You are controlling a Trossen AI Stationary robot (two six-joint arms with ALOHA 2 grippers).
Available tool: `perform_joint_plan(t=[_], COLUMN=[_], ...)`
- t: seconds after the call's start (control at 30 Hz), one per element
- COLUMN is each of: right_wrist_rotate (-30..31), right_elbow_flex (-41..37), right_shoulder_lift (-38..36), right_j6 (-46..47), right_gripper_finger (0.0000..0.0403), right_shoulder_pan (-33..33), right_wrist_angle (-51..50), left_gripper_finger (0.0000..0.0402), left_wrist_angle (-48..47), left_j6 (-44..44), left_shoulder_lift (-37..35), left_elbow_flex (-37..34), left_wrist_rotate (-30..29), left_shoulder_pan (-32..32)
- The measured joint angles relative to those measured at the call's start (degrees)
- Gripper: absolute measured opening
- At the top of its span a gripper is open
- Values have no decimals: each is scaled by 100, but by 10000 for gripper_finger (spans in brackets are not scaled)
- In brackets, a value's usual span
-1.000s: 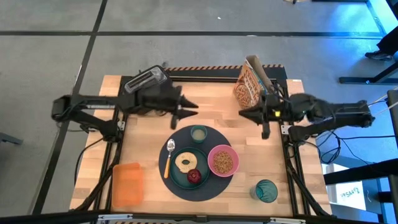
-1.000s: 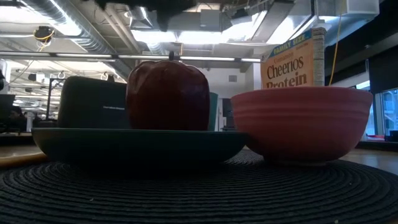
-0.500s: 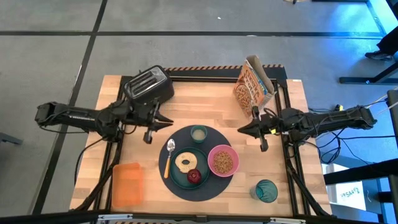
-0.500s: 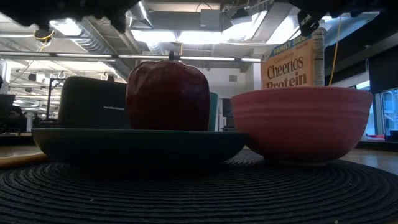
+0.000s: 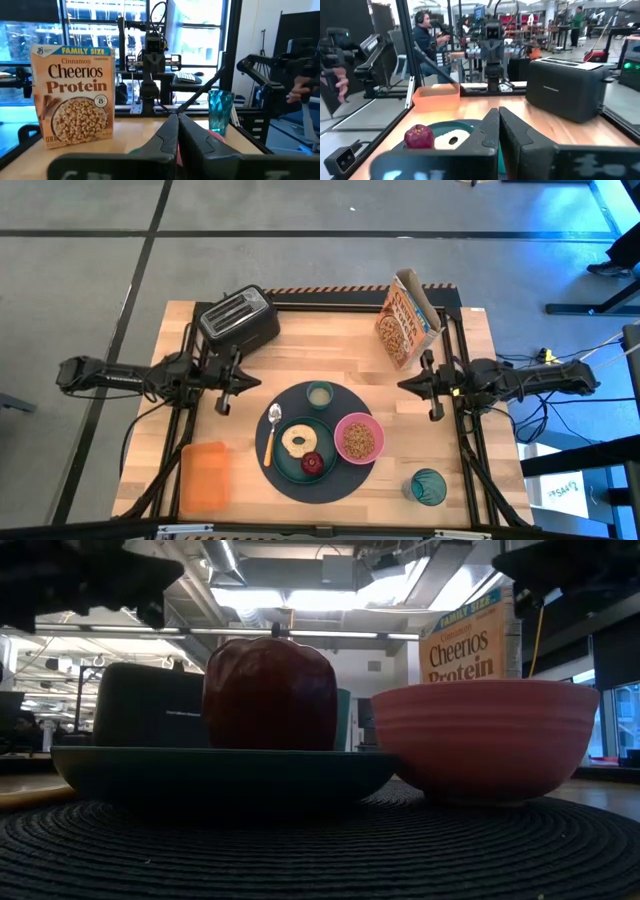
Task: Arrange a breakfast setting
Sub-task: Return to Home Position
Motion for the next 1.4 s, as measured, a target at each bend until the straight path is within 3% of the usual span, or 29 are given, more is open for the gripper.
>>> perform_joint_plan(t=[0.3, 0.6, 1.4], right_wrist_rotate=[92, 91, 40], right_elbow_flex=[-782, -1305, -1619], right_shoulder_lift=[-1064, -1629, -1890], right_j6=[62, 316, 611], right_gripper_finger=[1, 0, 0], right_shoulder_pan=[0, 0, 0], right_wrist_angle=[47, 85, 46], left_gripper_finger=[3, 4, 1], left_wrist_angle=[-51, -759, -1512], left_j6=[-171, -128, 70], left_shoulder_lift=[-894, -1216, -1238], left_elbow_flex=[-665, -668, -668], left_wrist_rotate=[-62, -87, -61], left_shoulder_pan=[0, 0, 0])
